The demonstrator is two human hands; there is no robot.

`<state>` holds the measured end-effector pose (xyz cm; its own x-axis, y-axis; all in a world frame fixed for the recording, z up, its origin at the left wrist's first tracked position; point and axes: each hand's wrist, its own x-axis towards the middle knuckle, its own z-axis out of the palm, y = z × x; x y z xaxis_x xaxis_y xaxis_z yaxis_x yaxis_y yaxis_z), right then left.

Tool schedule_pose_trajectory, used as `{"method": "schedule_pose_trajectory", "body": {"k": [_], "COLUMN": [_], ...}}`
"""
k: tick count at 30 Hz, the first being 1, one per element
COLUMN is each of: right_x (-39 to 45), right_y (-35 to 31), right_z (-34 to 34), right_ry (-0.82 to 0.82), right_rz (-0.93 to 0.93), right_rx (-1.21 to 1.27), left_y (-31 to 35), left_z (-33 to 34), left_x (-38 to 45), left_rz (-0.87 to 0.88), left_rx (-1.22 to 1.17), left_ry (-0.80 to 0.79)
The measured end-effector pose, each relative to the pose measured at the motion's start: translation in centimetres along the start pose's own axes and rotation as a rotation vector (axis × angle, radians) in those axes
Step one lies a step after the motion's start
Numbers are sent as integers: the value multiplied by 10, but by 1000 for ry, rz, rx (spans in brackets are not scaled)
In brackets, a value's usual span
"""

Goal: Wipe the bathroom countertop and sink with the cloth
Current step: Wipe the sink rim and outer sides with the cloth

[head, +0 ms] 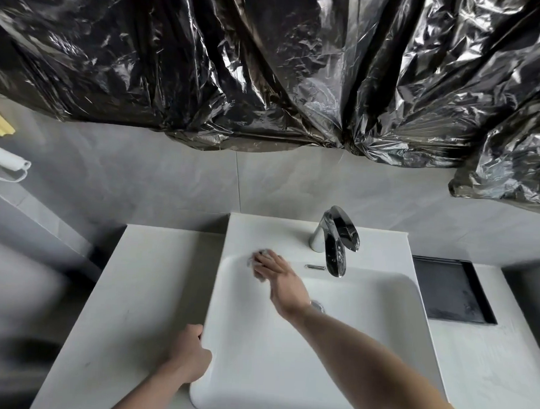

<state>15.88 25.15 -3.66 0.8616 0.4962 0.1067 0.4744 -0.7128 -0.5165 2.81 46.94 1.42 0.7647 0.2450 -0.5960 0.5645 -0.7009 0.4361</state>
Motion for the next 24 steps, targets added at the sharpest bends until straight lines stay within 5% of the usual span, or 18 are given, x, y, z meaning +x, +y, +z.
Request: {"method": "schedule_pose_trajectory", "body": {"k": [12,24], "right_x": [-111,-217], "right_y": [140,139], "right_z": [-124,-133], "right_ry": [294,251], "right_rz": [547,422], "right_rx": [-90,-75], "left_y": [0,9], "left_z": [0,-1], "left_x": [3,-9], "left_rz": [-22,-18], "left_rx": [-5,29], "left_ry": [-24,10]}}
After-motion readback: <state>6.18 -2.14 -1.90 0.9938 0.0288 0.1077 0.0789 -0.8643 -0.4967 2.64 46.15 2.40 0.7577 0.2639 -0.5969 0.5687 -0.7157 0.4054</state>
